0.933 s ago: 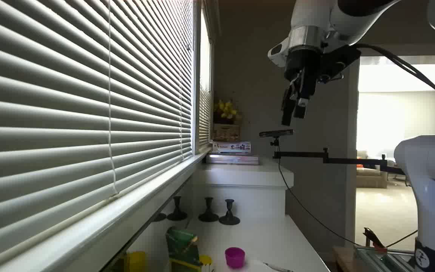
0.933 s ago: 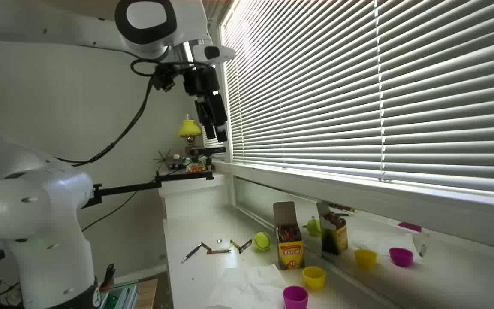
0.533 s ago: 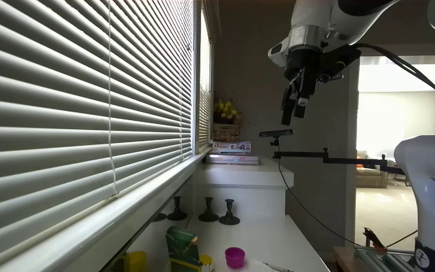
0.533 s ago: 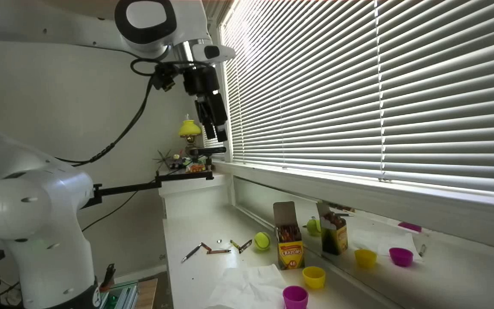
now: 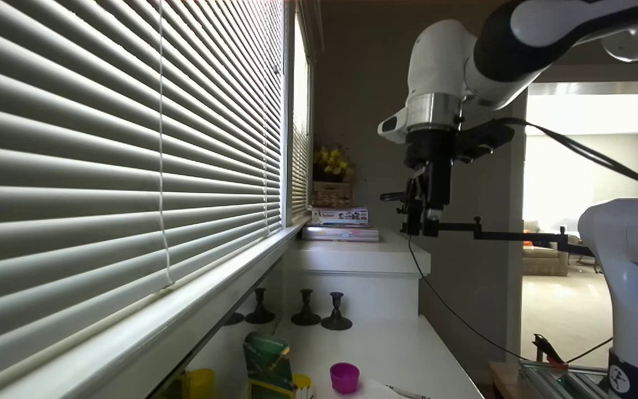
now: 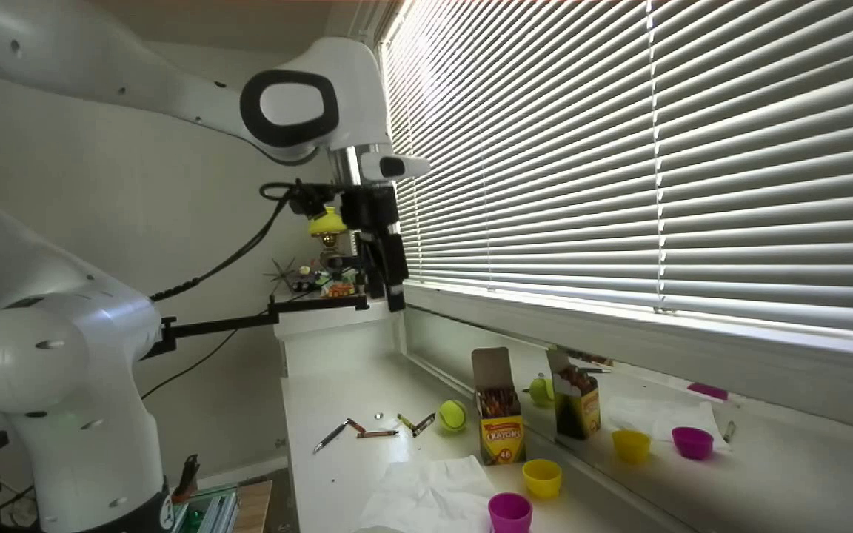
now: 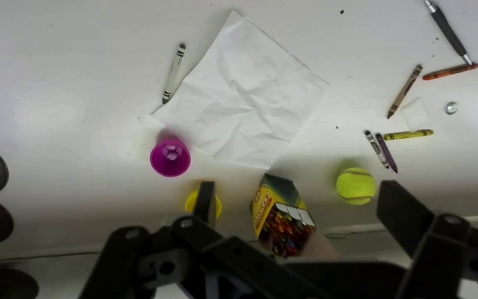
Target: Use the white napkin to wipe the counter.
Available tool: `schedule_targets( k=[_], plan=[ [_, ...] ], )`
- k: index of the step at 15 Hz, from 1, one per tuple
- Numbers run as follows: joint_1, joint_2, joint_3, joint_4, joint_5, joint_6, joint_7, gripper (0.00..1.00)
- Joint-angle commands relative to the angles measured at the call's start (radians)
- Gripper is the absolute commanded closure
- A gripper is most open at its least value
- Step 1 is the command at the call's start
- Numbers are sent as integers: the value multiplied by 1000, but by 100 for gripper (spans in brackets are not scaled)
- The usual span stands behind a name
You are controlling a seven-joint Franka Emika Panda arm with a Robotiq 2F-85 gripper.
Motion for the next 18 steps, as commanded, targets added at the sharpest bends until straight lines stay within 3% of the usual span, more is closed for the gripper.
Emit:
schedule_targets(
  k=[1, 7, 8, 13, 18],
  plan=[
    [0, 131, 34, -50, -16, 133, 6, 0],
    [2, 387, 30, -104, -23, 453, -45, 0],
    [4, 293, 40, -107, -12, 367, -11, 0],
    [4, 320, 38, -107, -11, 386, -14, 0],
    [-20, 470, 29, -120, -30, 513, -31, 0]
  ],
)
